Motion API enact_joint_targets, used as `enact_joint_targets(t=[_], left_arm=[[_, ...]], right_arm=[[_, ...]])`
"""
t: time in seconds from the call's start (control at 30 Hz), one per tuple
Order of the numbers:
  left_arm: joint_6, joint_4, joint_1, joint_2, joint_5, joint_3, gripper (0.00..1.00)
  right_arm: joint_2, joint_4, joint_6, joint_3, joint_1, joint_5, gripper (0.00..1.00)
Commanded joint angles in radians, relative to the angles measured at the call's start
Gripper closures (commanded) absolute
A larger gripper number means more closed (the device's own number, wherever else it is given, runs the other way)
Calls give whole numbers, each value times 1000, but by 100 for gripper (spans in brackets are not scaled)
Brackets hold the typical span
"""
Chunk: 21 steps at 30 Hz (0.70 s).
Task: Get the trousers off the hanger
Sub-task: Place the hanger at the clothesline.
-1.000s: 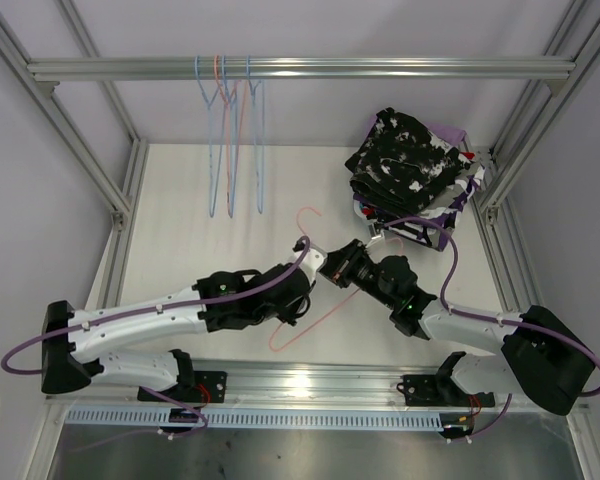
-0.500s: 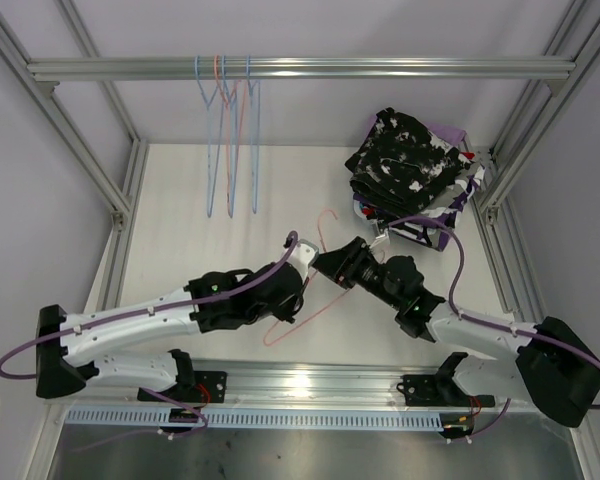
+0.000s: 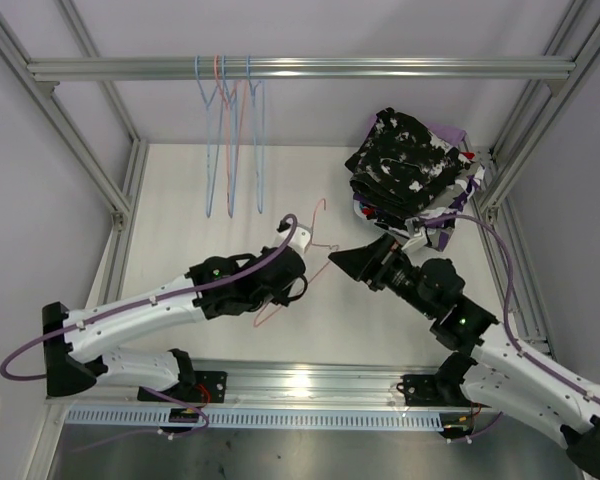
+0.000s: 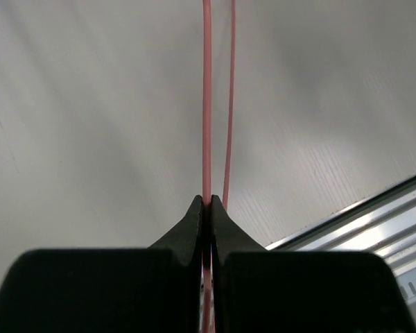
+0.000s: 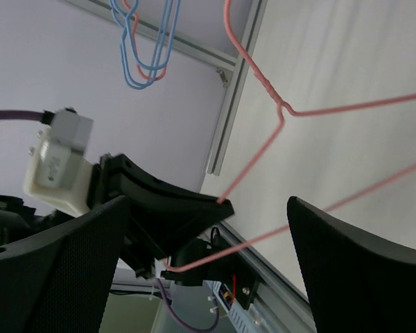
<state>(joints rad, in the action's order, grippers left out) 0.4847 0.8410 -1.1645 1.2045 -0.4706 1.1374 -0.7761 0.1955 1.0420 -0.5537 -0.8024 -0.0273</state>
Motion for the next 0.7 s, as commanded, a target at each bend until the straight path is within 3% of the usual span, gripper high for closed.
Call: enact_joint_targets(t=[0.0,0.27,0.67], left_arm=[[-40,16,35,-16,-60,100,100],[-136,18,124,-8,-74,252,100],[-323,-19,288,59,-80,583,100]], right_arm=[[83,-217,-56,-38,6,70,1],[300,-480,-158,-107,14,213,1],[359,-564,-240,-104,28,271,1]])
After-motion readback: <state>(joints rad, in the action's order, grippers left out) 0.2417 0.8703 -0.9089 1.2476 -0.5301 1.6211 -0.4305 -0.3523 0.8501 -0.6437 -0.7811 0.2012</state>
